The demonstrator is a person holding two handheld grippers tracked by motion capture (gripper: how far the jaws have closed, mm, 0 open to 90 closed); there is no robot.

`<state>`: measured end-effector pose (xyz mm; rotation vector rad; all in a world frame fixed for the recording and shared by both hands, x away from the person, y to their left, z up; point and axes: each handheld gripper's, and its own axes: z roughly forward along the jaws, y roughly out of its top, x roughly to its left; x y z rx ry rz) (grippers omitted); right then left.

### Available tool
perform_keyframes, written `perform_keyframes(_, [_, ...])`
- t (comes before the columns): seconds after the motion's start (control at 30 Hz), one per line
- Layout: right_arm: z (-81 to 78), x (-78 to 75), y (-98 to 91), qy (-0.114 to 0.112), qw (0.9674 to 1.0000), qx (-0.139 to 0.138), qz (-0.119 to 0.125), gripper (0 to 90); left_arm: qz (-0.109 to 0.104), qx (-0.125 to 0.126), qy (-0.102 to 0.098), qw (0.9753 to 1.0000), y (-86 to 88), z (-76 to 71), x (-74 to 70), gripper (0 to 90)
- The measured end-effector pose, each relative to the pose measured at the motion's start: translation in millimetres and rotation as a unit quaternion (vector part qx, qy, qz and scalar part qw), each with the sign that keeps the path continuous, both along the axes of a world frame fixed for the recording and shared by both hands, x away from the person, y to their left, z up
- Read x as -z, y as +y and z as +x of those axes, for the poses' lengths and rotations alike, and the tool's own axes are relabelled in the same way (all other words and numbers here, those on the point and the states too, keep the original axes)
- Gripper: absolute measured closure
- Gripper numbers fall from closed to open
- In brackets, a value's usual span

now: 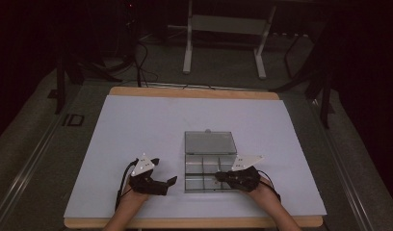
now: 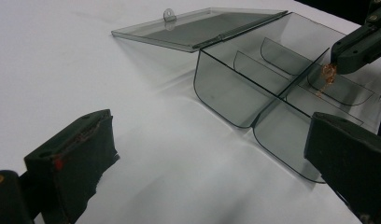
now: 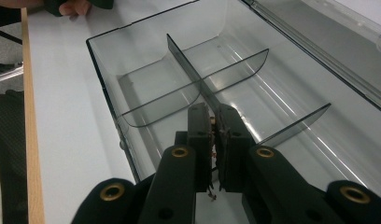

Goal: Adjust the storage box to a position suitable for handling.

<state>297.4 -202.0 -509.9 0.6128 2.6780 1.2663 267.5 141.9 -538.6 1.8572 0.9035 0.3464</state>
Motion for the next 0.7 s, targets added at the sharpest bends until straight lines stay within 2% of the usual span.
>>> perform_keyframes(0.3, [0.5,-0.5,-0.3,0.002,1.0,-0.001,0.001,84.8,0.001,0.0,-0.001,1.0,-0.2,-0.2,0.0,2.7])
perform_keyframes(0.7, [0.7,-8.0,-7.3,0.002,0.9997,0.011,0.019,75.6,0.001,0.0,-0.001,1.0,-0.2,-0.3,0.0,2.7])
